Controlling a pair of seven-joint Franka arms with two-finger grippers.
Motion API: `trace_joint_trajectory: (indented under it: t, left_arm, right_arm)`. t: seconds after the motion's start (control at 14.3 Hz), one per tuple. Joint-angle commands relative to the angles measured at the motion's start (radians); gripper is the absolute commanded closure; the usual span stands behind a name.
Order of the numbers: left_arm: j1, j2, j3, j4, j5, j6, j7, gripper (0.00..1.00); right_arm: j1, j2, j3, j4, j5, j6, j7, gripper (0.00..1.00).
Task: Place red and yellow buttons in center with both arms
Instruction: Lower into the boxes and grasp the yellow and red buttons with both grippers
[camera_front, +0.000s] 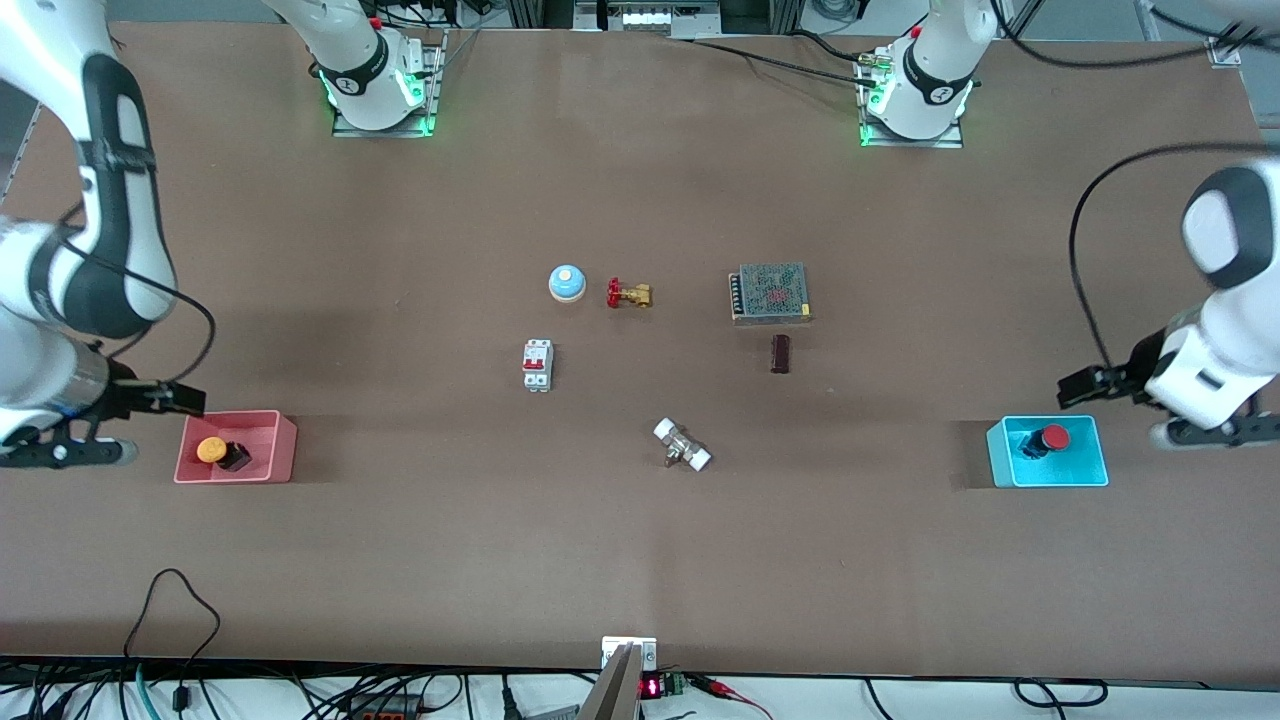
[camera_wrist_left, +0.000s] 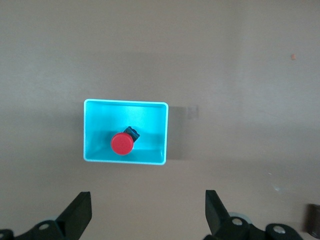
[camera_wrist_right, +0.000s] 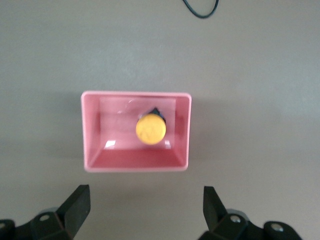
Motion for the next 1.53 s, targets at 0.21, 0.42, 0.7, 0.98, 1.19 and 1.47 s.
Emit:
trace_joint_trajectory:
  t: [0.21,0.42,0.7,0.98,1.19,1.47]
  left_arm:
    - [0.070,0.145,-0.001,0.017,0.017,0.146,0.118,0.00]
    - [0.087,0.208,-0.001,0.016,0.017,0.200,0.123,0.00]
    - [0.078,0.239,-0.001,0.000,0.017,0.202,0.125,0.00]
    - [0.078,0.266,-0.001,-0.003,0.017,0.216,0.125,0.08]
    - [0.078,0.268,-0.001,-0.042,0.017,0.288,0.123,0.21]
    - [0.078,0.266,-0.001,-0.043,0.017,0.285,0.123,0.41]
  right_arm:
    - [-0.023,0.113,0.012,0.035,0.005,0.109,-0.133,0.00]
    - [-0.021,0.141,0.015,0.035,0.013,0.144,-0.136,0.00]
    - [-0.018,0.167,0.015,0.035,0.025,0.144,-0.142,0.00]
    - [-0.018,0.187,0.015,0.035,0.026,0.146,-0.142,0.00]
    - [-0.018,0.196,0.015,0.035,0.025,0.161,-0.139,0.00]
    - [-0.017,0.204,0.015,0.035,0.025,0.179,-0.134,0.22]
